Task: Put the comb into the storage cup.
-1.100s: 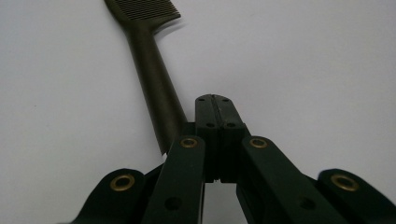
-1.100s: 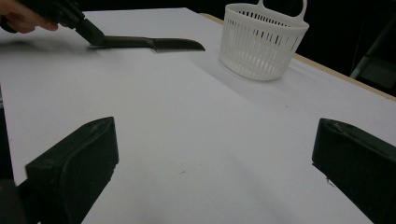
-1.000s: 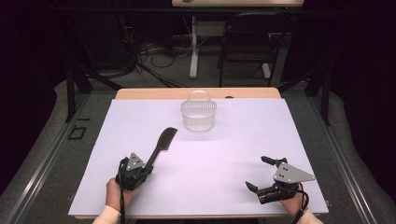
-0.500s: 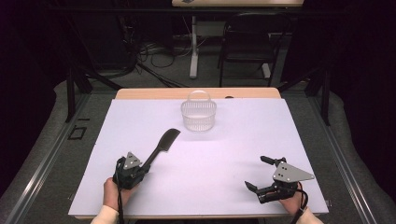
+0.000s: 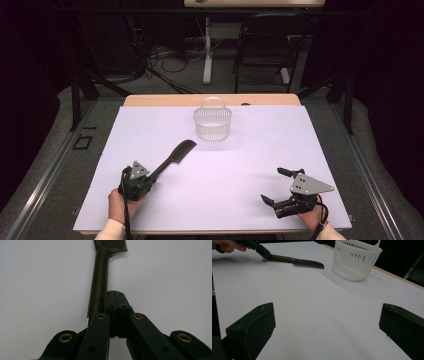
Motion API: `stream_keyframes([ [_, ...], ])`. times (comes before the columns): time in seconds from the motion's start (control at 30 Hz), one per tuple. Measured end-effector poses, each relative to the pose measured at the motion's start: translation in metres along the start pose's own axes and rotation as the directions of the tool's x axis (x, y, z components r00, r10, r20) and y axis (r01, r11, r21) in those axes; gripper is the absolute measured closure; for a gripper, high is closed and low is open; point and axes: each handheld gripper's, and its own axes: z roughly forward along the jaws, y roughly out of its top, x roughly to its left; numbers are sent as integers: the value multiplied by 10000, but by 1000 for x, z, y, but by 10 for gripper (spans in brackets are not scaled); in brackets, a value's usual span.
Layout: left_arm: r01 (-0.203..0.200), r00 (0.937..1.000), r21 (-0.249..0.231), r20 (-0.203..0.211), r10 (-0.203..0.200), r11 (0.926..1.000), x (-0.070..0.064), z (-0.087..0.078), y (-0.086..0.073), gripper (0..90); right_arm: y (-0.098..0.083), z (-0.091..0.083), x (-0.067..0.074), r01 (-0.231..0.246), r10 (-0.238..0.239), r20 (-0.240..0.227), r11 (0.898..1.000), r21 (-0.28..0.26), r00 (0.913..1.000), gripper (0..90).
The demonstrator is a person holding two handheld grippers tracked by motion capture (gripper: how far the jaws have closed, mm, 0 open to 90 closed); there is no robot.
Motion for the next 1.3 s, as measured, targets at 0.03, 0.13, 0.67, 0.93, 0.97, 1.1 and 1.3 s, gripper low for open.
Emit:
stream_keyframes([
  [0.03,38,10000,11,-39,-38,10000,0,0,0,900,0,0,0,0,0,-7,10000,-2,10000,1],
  [0.13,19,9999,68,-147,-18,10000,1,0,1,900,0,0,0,-13,13,6,9999,108,10000,0],
  [0.67,89,9999,-200,-94,-91,9998,4,-6,2,693,-1,0,0,-26,26,49,9999,161,10000,1],
  [0.93,16,9998,-235,-174,-20,9997,-2,-13,11,396,-1,2,1,30,-29,-51,9996,279,10000,0],
  [0.97,-110,9997,-143,-217,107,9998,-3,-13,12,349,-1,2,2,7,-6,-55,9998,223,10000,0],
  [1.1,-395,9990,57,-193,396,9992,-5,-12,15,249,-1,0,2,-53,53,-23,9999,137,10000,0],
  [1.3,-464,9985,174,-298,469,9988,1,-16,18,144,-2,4,3,-23,28,-164,9995,315,9999,0],
])
